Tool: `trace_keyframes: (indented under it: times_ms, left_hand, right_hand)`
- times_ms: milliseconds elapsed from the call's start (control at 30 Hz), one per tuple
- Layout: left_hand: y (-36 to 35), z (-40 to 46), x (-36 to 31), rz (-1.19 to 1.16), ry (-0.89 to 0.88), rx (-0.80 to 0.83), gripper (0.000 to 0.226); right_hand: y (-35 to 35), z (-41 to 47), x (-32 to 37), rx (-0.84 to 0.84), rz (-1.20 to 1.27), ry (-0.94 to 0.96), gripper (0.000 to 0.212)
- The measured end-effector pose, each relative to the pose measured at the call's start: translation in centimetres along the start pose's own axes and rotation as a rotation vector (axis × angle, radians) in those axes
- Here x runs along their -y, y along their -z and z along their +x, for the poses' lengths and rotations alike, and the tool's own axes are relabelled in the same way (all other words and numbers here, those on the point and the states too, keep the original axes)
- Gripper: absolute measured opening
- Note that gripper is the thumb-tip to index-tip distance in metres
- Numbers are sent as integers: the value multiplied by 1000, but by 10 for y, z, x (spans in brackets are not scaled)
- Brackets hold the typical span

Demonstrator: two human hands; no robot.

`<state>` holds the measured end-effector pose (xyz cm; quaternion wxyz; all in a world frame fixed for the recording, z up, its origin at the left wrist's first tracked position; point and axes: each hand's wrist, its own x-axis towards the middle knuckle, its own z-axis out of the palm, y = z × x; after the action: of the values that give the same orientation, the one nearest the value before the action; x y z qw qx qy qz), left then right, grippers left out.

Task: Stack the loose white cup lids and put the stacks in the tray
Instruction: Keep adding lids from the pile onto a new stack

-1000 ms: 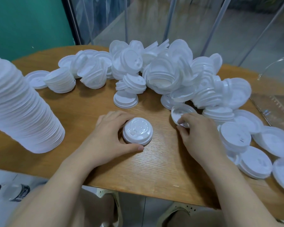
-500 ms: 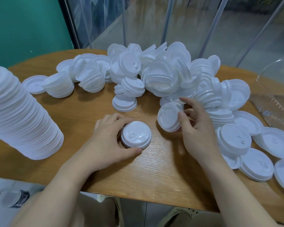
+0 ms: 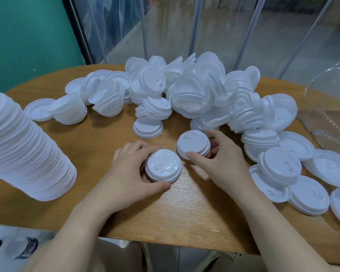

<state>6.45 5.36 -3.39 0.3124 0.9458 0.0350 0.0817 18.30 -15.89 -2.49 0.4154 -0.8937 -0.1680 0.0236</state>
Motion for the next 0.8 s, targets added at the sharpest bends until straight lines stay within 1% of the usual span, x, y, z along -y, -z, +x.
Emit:
trace_keyframes:
  times_ms: [67,167,233,367,467,567,700,800]
  left_hand:
    - [0,0,0,-2,5,1,70]
    - [1,-1,0,1,10,6,69]
    - [2,-1,-1,4,11,6,70]
    - [3,-1,-2,3,20,14,74]
    - [5,-1,-3,4,25,12,75]
    - [6,-2,-4,-3,31,12,74]
    - [9,-3,-6,-8,38,14,88]
    - [11,-4,-8,-49,57,23,95]
  right_hand:
    - [-1,1,1,17,-30,27,76]
    - [-3,2,1,24,-45,44,70]
    - [-3,1,1,7,-40,71,68]
    - [-3,-1,0,-41,-16,101,71]
    - [-3,-1,1,-50,12,126,65]
    - [-3,-5,4,13,65,196,59]
    - [-8,-9,5,189,15,307,63]
    - [-11,-9,4,230,-19,343,66]
